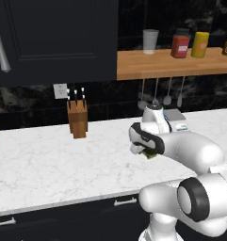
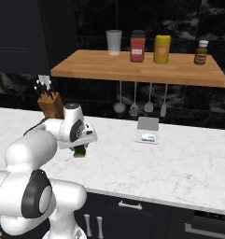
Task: Pick up the sponge from the counter and clean the cutting board by briefly scrubbing or pressing down on the cutting board. Once finished, release the sponge.
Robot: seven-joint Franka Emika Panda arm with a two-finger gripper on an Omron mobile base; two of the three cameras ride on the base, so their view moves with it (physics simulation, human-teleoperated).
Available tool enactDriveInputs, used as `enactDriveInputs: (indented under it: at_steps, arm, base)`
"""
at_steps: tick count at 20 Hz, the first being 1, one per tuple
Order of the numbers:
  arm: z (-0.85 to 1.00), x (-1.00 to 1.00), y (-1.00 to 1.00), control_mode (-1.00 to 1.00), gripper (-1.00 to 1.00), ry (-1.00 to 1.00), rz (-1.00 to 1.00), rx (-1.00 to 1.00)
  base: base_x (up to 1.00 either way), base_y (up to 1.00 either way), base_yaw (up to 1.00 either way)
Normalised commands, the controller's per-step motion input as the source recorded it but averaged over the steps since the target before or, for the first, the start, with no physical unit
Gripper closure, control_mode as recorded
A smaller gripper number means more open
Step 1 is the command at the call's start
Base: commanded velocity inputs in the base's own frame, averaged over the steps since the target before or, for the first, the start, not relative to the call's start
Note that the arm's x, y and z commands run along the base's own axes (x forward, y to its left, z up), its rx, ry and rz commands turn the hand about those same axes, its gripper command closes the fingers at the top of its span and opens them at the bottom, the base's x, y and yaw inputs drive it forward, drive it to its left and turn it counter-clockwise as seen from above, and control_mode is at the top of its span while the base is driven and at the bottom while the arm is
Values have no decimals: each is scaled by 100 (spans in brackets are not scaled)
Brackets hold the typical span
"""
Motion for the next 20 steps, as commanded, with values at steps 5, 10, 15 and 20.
enactDriveInputs:
  at_steps: [5,10,15,20]
  arm:
    - [80,-10,0,-100,100,0,0,0]
    - [66,-5,-1,-100,100,1,0,0]
    - [10,-3,-1,100,100,0,0,0]
    - [0,0,0,100,100,0,0,0]
  base:
    - [0,0,0]
    - [0,0,0]
    - [-32,-54,0]
    - [-52,-99,0]
